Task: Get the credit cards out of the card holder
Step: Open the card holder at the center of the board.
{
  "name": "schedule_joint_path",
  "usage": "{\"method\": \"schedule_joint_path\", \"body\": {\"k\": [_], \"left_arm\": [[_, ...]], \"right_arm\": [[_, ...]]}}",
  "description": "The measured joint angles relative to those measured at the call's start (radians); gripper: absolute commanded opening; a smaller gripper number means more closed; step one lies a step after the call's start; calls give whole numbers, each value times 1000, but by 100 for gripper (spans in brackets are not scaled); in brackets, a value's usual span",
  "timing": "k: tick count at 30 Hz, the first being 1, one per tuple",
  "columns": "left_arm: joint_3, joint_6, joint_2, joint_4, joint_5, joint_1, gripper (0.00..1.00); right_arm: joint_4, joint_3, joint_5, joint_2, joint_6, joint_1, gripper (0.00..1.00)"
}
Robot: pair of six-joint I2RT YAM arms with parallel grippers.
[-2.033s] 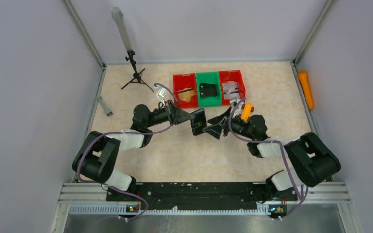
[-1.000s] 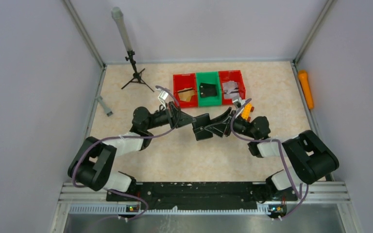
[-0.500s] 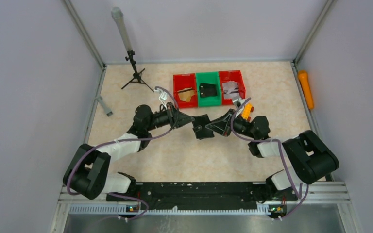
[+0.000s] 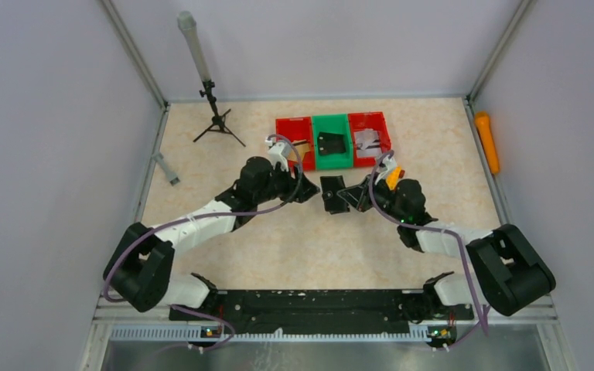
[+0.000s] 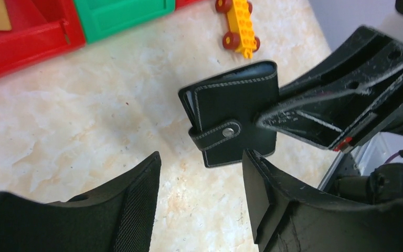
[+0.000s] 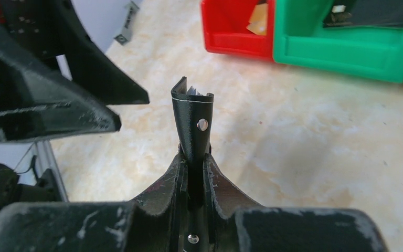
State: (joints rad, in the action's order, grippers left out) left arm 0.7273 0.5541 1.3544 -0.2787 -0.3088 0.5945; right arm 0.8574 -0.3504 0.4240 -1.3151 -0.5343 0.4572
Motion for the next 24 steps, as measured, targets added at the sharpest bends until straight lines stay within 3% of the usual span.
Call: {"method": "schedule_joint_path", "body": {"k": [18, 24], "left_arm": [[101, -34, 210, 84, -7, 74, 64], [129, -34, 227, 111, -23, 76, 51]], "right_arm": [[-100, -55, -37, -61, 25, 50, 0], [-106, -71, -50, -62, 53, 76, 0]]}}
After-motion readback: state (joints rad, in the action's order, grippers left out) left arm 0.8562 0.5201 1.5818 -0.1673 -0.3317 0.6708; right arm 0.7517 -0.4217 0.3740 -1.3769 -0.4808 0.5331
